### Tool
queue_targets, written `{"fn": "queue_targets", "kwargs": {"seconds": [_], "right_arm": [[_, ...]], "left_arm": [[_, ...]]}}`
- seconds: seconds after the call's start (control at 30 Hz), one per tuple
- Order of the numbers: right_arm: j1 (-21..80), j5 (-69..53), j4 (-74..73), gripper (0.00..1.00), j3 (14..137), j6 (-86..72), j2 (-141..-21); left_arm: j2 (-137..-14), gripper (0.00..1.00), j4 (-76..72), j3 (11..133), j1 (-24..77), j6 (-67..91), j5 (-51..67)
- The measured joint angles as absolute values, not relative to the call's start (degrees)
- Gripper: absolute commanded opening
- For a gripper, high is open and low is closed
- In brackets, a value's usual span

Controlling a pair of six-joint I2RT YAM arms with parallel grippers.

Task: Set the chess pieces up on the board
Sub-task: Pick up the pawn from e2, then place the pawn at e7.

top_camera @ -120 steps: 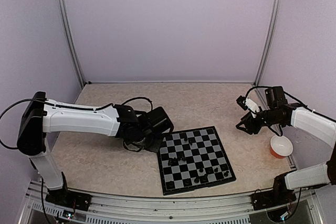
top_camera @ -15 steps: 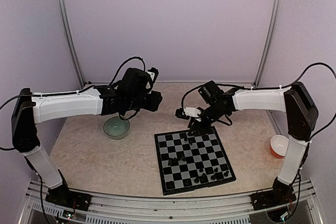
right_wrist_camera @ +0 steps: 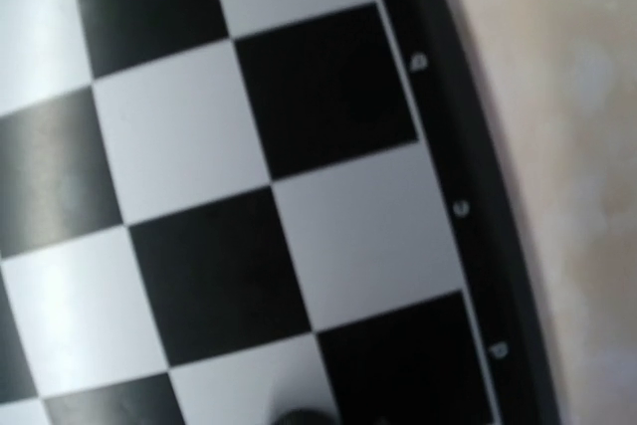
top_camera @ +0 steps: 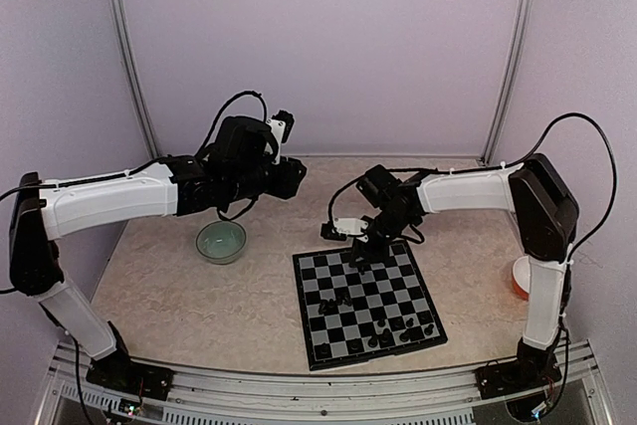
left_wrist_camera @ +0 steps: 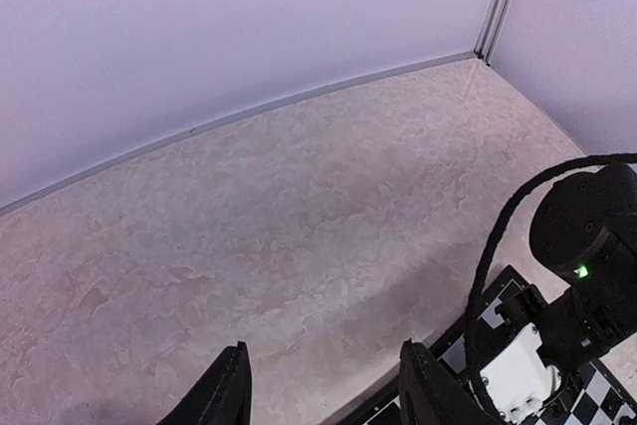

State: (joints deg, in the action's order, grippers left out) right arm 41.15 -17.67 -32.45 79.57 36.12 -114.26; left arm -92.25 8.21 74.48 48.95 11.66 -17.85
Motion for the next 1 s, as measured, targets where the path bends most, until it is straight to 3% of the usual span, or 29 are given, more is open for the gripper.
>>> {"fn": "queue_targets", "kwargs": {"seconds": [0.27, 0.5, 0.73, 1.0], "right_arm": [[41.15, -18.15, -33.5, 0.02, 80.42, 35.73, -114.1], [41.15, -19.35, -34.2, 0.02, 78.72, 35.83, -105.91], [41.25, -21.19, -35.97, 0.02, 67.59, 39.0, -90.52], [44.99, -21.21, -40.01, 0.03, 58.35, 41.21, -88.68]], "left_arm": [[-92.25, 0.51, 8.23, 74.48, 48.95, 11.03, -17.85], [-92.25, 0.51, 8.43, 74.48, 48.95, 10.11, -17.85], [-92.25, 0.51, 9.1, 74.56, 48.95, 9.91, -17.39], [-92.27, 0.51, 9.72, 75.18, 48.95, 9.76, -16.86]]}}
